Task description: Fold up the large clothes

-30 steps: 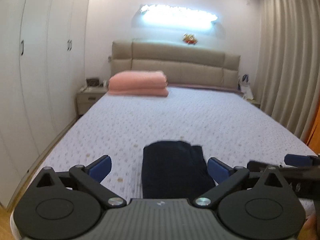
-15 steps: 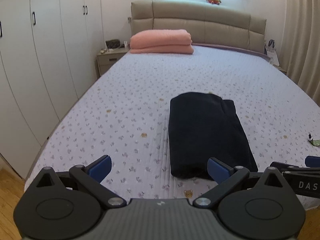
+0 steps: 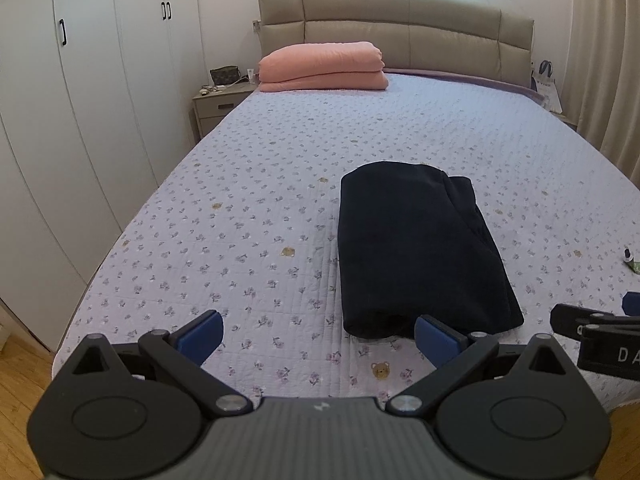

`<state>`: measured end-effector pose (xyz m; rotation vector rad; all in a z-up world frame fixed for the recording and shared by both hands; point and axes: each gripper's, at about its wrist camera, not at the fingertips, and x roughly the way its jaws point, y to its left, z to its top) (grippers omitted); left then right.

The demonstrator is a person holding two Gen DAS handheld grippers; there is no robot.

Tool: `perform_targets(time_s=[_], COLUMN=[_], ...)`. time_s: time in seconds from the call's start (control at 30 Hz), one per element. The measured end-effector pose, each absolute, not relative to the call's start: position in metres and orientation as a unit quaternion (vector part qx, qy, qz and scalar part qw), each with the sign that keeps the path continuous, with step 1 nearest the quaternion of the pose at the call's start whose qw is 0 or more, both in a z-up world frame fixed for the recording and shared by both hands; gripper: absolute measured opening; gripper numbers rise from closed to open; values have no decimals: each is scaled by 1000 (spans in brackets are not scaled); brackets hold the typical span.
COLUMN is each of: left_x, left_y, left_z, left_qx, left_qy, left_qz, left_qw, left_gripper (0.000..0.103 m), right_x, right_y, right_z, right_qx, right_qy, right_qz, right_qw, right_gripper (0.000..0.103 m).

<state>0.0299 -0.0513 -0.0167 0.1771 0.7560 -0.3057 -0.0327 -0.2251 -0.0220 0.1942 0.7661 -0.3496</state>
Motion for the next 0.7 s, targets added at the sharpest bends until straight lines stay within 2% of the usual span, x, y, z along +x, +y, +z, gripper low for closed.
perform_targets(time_s=[0.7], left_x=[27], left_y=[-49], left_z=[-14], left_qx=[90], left_qy=[372], left_qz=[-137], left_qw=[914], left_gripper=[103], right_x=[-36], right_y=[-224], right_z=[-17], right_qx=[93], right_qy=[365], right_qz=[-172], right_qw=[910], right_gripper=[103])
